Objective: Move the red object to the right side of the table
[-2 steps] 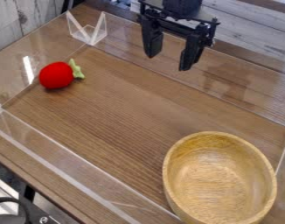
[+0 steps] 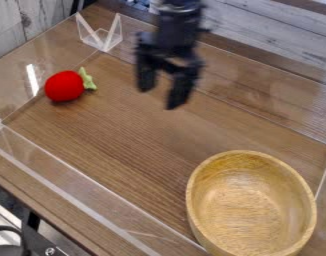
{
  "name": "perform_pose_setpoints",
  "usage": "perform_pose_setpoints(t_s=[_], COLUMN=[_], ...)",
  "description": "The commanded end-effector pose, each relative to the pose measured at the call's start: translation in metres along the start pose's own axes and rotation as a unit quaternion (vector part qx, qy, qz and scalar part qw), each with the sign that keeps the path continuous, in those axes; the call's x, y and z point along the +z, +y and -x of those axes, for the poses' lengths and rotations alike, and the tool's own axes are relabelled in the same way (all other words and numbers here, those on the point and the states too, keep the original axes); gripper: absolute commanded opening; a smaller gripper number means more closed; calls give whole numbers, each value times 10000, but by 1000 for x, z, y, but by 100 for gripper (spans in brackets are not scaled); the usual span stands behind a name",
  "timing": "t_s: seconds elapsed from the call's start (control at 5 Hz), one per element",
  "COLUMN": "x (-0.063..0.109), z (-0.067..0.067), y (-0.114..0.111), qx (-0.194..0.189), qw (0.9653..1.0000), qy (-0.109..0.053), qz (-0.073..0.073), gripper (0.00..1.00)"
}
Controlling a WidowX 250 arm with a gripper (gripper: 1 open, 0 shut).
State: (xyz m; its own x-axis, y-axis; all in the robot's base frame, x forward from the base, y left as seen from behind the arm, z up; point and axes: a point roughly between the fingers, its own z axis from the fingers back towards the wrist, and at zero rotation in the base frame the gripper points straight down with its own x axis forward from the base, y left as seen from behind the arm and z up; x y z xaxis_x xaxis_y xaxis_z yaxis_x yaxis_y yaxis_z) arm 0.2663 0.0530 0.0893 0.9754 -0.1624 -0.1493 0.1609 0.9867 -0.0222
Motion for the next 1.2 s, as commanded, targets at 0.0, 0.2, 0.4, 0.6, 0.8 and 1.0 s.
perform_pose_setpoints(t_s=[0.0, 0.2, 0.4, 0.6, 0.8, 1.0], x=[20, 23, 18, 8, 4, 2], z=[18, 36, 38, 36, 21, 12], y=[42, 83, 116, 140, 151, 158], qx=[-366, -307, -75, -263, -804, -1075], qw=[9980, 9971, 9969, 9968, 9941, 9917], qy=[-451, -597, -686, -652, -640, -688], qz=[-236, -356, -375, -376, -356, -150], gripper=[100, 100, 100, 0, 100, 100])
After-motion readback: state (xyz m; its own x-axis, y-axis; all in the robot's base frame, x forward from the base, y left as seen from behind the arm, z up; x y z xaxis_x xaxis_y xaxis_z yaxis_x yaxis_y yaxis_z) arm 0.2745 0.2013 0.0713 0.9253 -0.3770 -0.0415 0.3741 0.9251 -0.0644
